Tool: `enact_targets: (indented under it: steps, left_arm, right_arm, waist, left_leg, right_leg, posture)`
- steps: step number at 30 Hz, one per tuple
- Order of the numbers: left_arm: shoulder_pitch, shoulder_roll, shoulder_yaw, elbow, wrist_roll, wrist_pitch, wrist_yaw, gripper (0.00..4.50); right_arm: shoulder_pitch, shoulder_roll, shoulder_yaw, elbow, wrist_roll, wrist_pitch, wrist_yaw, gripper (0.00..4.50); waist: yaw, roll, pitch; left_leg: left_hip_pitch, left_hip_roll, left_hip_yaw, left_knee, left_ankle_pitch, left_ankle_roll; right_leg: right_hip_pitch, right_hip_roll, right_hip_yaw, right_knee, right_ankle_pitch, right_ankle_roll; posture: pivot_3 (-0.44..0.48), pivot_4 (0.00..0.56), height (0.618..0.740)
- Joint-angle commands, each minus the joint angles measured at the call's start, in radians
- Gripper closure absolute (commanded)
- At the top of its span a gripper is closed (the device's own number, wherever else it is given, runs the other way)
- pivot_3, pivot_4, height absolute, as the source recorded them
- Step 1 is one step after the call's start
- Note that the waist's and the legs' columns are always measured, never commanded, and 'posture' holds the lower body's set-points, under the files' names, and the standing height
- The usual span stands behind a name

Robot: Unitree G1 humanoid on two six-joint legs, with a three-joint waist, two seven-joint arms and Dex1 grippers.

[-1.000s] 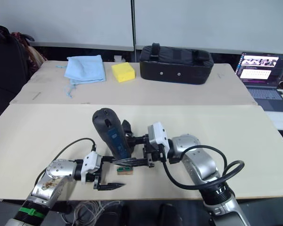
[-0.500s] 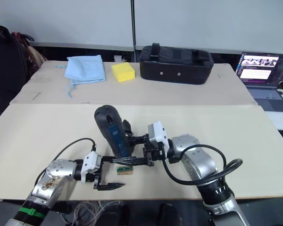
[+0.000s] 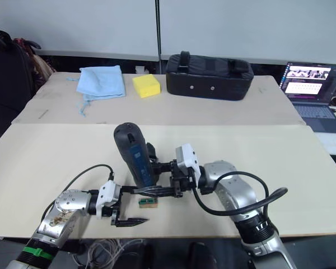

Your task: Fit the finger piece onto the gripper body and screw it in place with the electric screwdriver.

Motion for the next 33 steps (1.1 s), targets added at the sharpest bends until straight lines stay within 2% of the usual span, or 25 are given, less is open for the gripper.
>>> enact_targets:
  steps: [1, 15, 33]
  left_arm:
    - [0.022, 0.000, -0.030, 0.019, 0.010, 0.006, -0.010, 0.00]
    - [0.024, -0.005, -0.031, 0.031, 0.011, -0.005, -0.011, 0.00]
    - [0.002, -0.029, -0.041, 0.056, 0.015, -0.033, -0.021, 0.00]
  right_arm:
    - [-0.022, -0.005, -0.038, -0.044, 0.041, 0.005, 0.009, 2.58]
    - [-0.038, -0.001, -0.071, -0.075, 0.073, 0.013, -0.018, 2.58]
    - [-0.040, 0.013, -0.045, -0.034, 0.000, -0.040, 0.002, 2.58]
  waist:
    - [0.000, 0.000, 0.000]
    - [0.000, 0.000, 0.000]
    - [0.007, 0.001, 0.000]
  left_leg:
    - [0.000, 0.000, 0.000, 0.000, 0.000, 0.000]
    - [0.000, 0.000, 0.000, 0.000, 0.000, 0.000]
    - [0.000, -0.001, 0.000, 0.000, 0.000, 0.000]
  right_leg:
    - [0.000, 0.000, 0.000, 0.000, 0.000, 0.000]
    - [0.000, 0.000, 0.000, 0.000, 0.000, 0.000]
    - [0.001, -0.002, -0.001, -0.002, 0.000, 0.000]
  posture:
    - [0.000, 0.150, 0.740]
    - [0.000, 0.150, 0.740]
    - [0.000, 0.150, 0.740]
